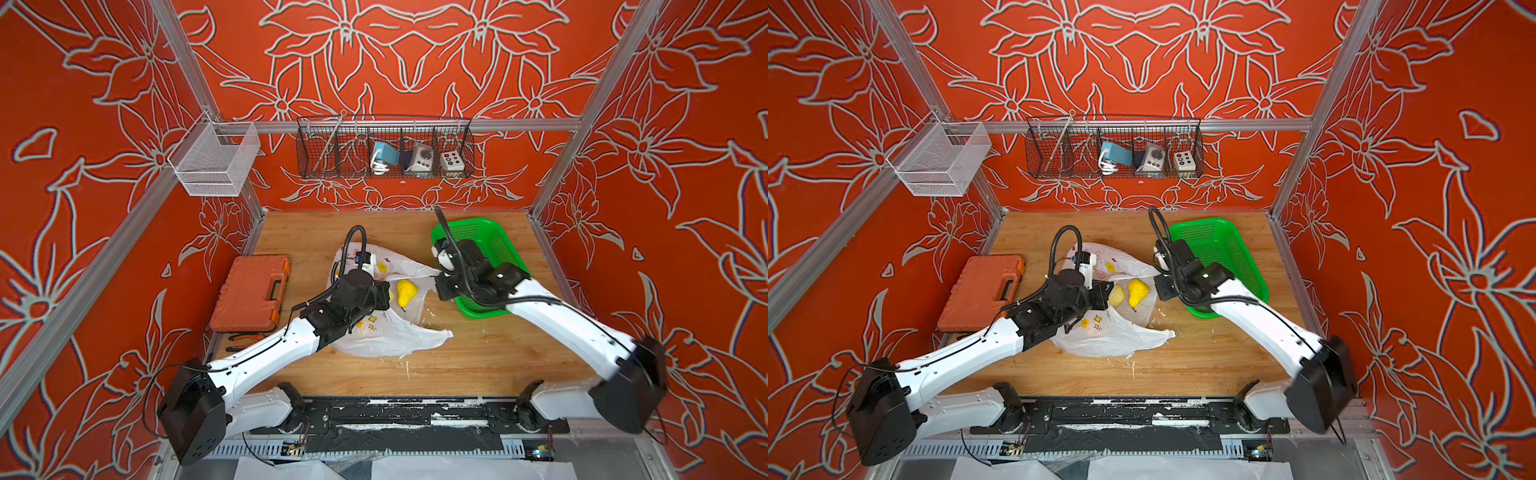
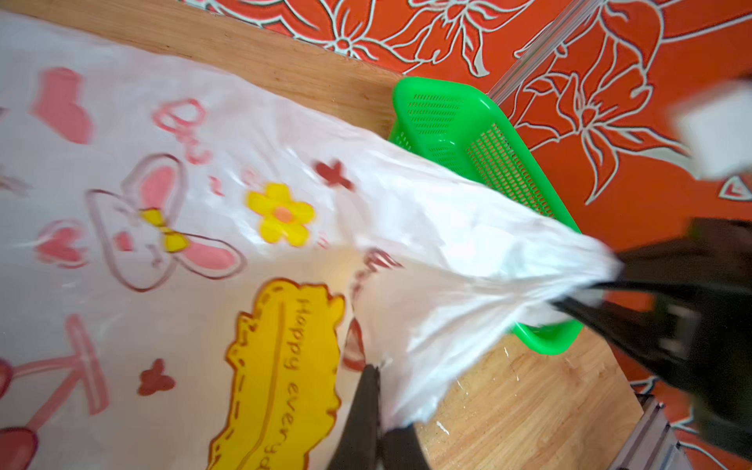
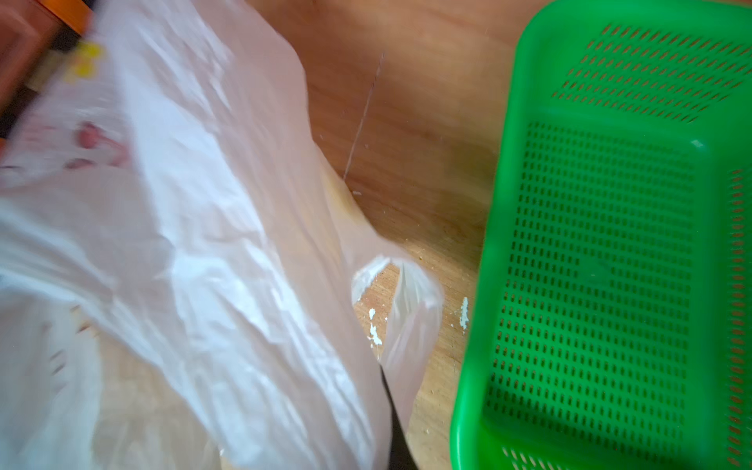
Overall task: Place the pears into plastic bags & tie knots
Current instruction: Adjust the plastic bag at the center of the board.
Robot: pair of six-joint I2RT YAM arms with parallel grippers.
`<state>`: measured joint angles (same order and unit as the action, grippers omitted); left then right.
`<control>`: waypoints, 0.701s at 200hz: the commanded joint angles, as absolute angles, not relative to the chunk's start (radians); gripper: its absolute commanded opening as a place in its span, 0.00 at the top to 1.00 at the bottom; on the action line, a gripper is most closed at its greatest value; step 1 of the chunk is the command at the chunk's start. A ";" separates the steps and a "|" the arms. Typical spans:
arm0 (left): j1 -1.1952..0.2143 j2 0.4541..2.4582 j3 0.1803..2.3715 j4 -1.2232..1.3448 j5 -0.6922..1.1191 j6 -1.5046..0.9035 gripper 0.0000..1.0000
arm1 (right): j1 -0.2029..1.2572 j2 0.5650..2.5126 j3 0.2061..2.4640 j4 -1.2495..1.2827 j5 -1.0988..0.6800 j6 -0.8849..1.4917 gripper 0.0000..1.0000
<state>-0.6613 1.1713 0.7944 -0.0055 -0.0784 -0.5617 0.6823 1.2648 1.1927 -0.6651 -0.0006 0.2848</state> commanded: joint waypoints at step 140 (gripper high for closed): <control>-0.583 1.367 0.946 0.078 0.248 -0.458 1.00 | 0.739 0.816 1.014 -0.717 -0.312 0.547 0.38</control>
